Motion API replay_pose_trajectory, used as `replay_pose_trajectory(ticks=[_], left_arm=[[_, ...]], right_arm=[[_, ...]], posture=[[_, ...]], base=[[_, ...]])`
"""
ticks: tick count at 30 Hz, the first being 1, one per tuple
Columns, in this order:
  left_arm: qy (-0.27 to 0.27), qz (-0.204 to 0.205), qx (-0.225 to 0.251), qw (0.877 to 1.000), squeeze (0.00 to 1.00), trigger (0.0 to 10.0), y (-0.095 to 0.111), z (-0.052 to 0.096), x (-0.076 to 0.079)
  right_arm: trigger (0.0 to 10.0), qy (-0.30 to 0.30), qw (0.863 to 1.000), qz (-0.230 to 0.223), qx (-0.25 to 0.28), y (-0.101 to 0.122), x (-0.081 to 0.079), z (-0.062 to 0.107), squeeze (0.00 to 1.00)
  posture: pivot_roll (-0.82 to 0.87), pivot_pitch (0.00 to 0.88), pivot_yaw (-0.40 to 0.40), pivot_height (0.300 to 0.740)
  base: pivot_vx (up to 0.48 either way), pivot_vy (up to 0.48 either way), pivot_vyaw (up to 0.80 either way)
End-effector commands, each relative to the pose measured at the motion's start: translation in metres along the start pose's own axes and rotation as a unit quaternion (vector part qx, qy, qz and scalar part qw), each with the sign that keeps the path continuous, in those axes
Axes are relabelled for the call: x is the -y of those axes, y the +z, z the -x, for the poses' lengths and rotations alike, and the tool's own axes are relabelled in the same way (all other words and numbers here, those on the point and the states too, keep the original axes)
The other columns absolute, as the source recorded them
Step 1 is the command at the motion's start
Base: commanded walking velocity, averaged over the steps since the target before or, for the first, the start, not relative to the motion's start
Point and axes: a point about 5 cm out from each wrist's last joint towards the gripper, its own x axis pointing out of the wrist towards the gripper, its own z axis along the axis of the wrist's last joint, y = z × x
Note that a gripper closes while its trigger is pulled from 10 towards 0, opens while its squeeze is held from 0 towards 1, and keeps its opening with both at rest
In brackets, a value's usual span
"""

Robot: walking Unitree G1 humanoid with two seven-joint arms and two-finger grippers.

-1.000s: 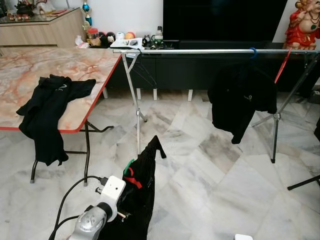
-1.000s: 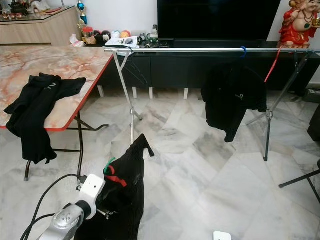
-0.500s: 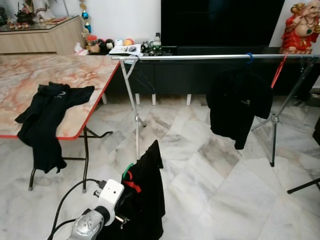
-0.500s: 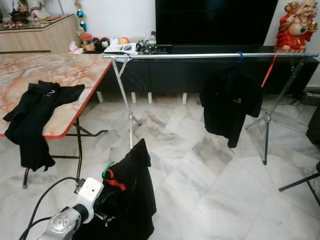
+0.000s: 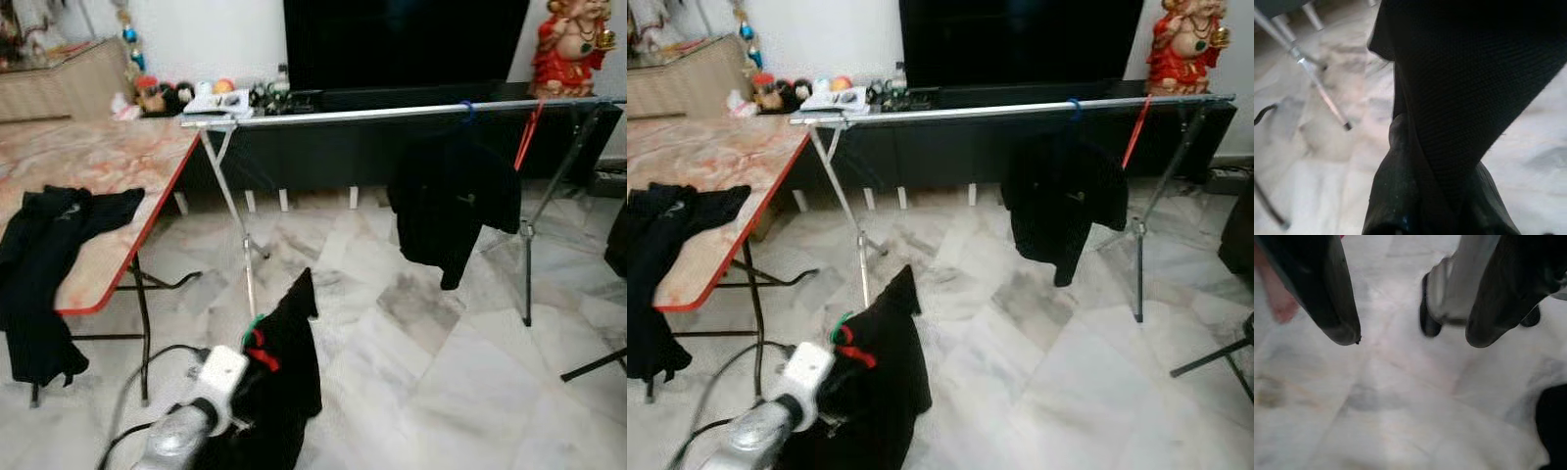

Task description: Hang hanger

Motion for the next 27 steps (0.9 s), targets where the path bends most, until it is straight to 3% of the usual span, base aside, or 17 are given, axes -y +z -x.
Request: replay_pose_trajectory(ticks=[1,19,27], left_arm=[[0.019,-0.014,0.002,1.0,0.0,10.0,0.003,0.005,-0.016],[0.01,-0.018,0.004,1.0,0.0,10.0,0.009,0.001,-0.013],[0.005,-0.02,0.005,1.0,0.0,10.0,0.01,-0.001,-0.011]], right_arm=[[10.0,0.019,1.0,0.004,0.007,0.006,-0.014,-0.001,0.0],[10.0,0.03,0.999,0.016,0.017,0.015,-0.03,-0.002,0.0],[10.0,0.036,0.999,0.018,0.016,0.014,-0.046,-0.001,0.0]], posture=[[0.05,0.024,0.062,0.74],[0.05,0.019,0.063,0.74],[0.05,0.017,0.061,0.74]], base=[[0.345,0.0,0.0],[0.35,0.0,0.0],[0.359,0.0,0.0]])
